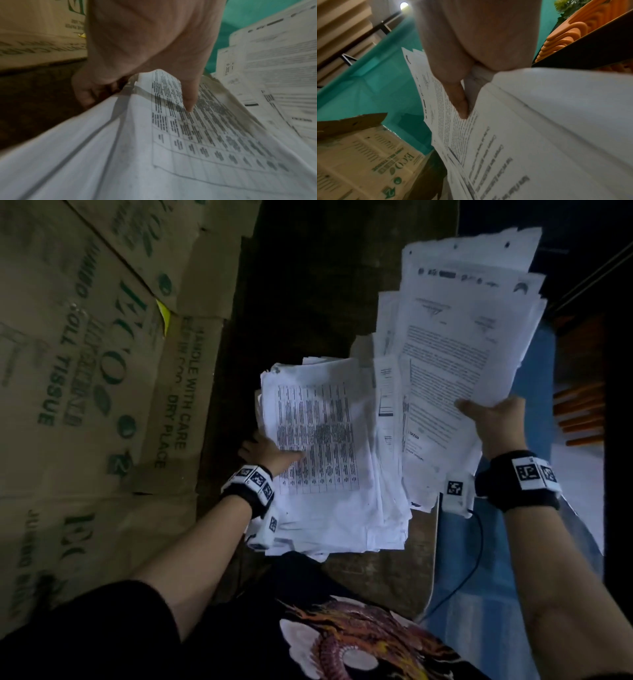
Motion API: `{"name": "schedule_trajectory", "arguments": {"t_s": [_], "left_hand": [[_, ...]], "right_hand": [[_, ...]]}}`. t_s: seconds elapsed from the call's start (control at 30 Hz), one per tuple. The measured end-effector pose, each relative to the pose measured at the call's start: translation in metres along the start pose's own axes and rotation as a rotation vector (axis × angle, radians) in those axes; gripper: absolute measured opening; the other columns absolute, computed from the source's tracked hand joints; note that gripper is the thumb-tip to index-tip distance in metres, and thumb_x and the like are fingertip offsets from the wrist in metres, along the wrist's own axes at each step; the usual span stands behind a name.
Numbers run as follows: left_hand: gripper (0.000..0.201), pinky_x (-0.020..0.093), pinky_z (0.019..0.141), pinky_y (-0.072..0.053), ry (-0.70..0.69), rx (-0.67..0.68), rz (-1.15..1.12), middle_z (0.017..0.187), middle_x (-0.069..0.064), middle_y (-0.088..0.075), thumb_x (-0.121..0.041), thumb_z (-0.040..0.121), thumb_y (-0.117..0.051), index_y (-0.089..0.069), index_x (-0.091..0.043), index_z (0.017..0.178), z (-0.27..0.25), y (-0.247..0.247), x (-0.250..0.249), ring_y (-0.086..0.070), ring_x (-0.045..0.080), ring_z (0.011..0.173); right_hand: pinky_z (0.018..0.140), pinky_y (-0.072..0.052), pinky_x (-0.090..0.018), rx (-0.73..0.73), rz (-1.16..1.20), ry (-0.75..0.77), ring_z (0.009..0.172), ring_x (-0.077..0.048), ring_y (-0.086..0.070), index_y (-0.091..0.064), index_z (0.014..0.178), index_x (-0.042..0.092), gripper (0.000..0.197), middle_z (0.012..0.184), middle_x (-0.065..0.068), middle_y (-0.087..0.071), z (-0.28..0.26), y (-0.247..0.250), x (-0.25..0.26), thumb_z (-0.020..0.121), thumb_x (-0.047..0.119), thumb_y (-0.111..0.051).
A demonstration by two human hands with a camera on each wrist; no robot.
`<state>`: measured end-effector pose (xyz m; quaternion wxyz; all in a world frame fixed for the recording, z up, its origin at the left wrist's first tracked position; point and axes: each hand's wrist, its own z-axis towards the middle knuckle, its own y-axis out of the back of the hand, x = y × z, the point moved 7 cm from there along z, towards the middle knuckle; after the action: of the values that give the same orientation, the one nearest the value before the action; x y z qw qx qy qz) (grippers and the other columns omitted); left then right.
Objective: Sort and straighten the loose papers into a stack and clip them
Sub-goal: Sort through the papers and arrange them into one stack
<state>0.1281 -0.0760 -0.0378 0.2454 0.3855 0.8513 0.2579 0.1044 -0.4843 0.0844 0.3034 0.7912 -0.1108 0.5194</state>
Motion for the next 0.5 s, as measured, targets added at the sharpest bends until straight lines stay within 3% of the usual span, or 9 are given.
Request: {"name": "schedule_trajectory", "arguments": {"t_s": [0.13, 0.23, 0.27, 0.33, 0.37, 0.43, 0.5], "left_hand": [[0.131, 0.044, 0.112, -0.033, 0.017, 0.071, -0.181, 0.158, 0.016, -0.015, -0.055, 0.057, -0.084, -0.005, -0.01, 0.152, 0.01, 0.0, 0.006, -0.025, 0.036, 0.142], [0.098, 0.031, 0.1, -0.041, -0.032, 0.096, -0.372, 0.143, 0.011, -0.044, -0.032, 0.066, -0.086, -0.033, 0.0, 0.142, 0.011, 0.006, 0.003, -0.045, 0.029, 0.13], [0.092, 0.031, 0.098, -0.041, -0.037, 0.128, -0.386, 0.139, 0.011, -0.047, -0.029, 0.069, -0.085, -0.036, 0.0, 0.14, 0.004, 0.007, 0.001, -0.046, 0.029, 0.128], [0.102, 0.034, 0.103, -0.041, -0.049, 0.173, -0.383, 0.142, 0.01, -0.045, -0.032, 0.06, -0.087, -0.034, -0.002, 0.142, -0.006, 0.004, 0.001, -0.045, 0.028, 0.129], [0.106, 0.036, 0.105, -0.041, -0.076, 0.157, -0.407, 0.142, 0.007, -0.046, -0.032, 0.053, -0.087, -0.036, -0.003, 0.141, -0.005, 0.004, 0.001, -0.046, 0.026, 0.127], [0.093, 0.037, 0.104, -0.043, -0.113, 0.086, -0.478, 0.135, 0.005, -0.05, -0.022, 0.056, -0.085, -0.041, -0.001, 0.135, 0.004, 0.004, 0.008, -0.05, 0.023, 0.121], [0.09, 0.041, 0.101, -0.047, -0.122, 0.005, -0.505, 0.132, 0.01, -0.055, -0.024, 0.055, -0.083, -0.045, -0.001, 0.133, 0.0, 0.015, 0.015, -0.055, 0.027, 0.118]], "right_hand": [[0.081, -0.057, -0.036, 0.004, -0.038, -0.019, 0.091, -0.026, -0.067, -0.064, 0.109, -0.007, 0.037, 0.103, -0.013, -0.068, -0.006, -0.005, -0.003, 0.076, 0.003, -0.077], [0.078, -0.058, -0.035, 0.007, -0.057, -0.046, 0.091, -0.027, -0.068, -0.064, 0.108, -0.008, 0.039, 0.103, -0.015, -0.068, -0.013, -0.009, -0.009, 0.075, 0.006, -0.079], [0.072, -0.059, -0.03, 0.012, -0.068, -0.045, 0.089, -0.026, -0.068, -0.064, 0.107, -0.008, 0.039, 0.102, -0.015, -0.068, -0.015, -0.011, -0.01, 0.075, 0.007, -0.079], [0.06, -0.056, -0.019, 0.012, -0.109, -0.029, 0.085, -0.023, -0.065, -0.064, 0.105, -0.009, 0.035, 0.099, -0.014, -0.066, -0.021, -0.014, -0.009, 0.076, 0.006, -0.078], [0.06, -0.054, -0.02, 0.011, -0.126, -0.013, 0.084, -0.022, -0.063, -0.064, 0.102, -0.011, 0.032, 0.096, -0.013, -0.065, -0.025, -0.015, -0.007, 0.077, 0.005, -0.077], [0.069, -0.053, -0.028, -0.013, -0.157, 0.007, 0.082, -0.021, -0.061, -0.064, 0.098, -0.01, 0.026, 0.093, -0.013, -0.063, -0.032, -0.014, -0.003, 0.079, 0.003, -0.074], [0.076, -0.054, -0.033, -0.034, -0.156, -0.005, 0.082, -0.022, -0.062, -0.064, 0.093, -0.003, 0.019, 0.093, -0.012, -0.064, -0.038, -0.009, -0.005, 0.079, 0.003, -0.074]]}}
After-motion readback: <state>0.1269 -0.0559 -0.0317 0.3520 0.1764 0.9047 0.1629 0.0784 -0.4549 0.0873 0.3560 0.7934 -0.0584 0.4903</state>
